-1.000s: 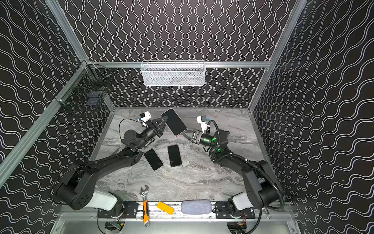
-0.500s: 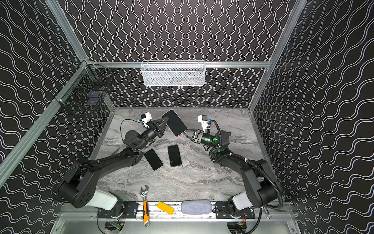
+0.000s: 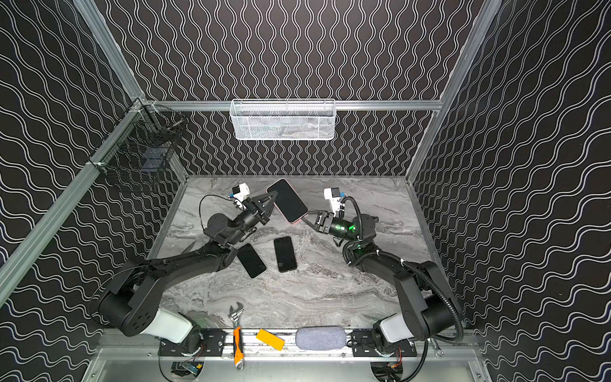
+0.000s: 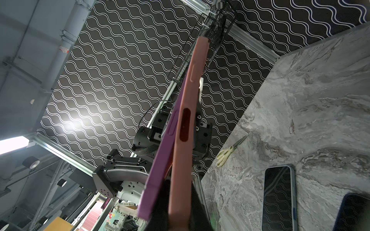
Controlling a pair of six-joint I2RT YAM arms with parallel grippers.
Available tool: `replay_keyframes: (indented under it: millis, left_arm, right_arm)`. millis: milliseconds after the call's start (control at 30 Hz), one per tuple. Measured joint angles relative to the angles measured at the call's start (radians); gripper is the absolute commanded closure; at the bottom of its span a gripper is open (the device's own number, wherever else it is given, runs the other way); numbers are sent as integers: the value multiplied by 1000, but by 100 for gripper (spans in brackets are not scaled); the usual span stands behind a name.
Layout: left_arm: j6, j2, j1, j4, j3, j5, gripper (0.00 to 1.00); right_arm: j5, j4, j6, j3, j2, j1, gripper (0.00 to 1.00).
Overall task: Take the phone out of the phone case
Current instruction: Remove the phone case from the phone.
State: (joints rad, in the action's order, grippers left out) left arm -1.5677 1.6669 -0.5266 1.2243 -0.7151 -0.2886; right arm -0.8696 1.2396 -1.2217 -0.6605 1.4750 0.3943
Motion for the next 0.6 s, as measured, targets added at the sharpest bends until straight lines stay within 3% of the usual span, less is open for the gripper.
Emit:
replay_keyframes:
  millis: [600]
  left_arm:
    - [74, -66, -16, -82, 19, 34, 100]
  right_arm:
    - [7, 16, -27, 23, -18, -2, 94]
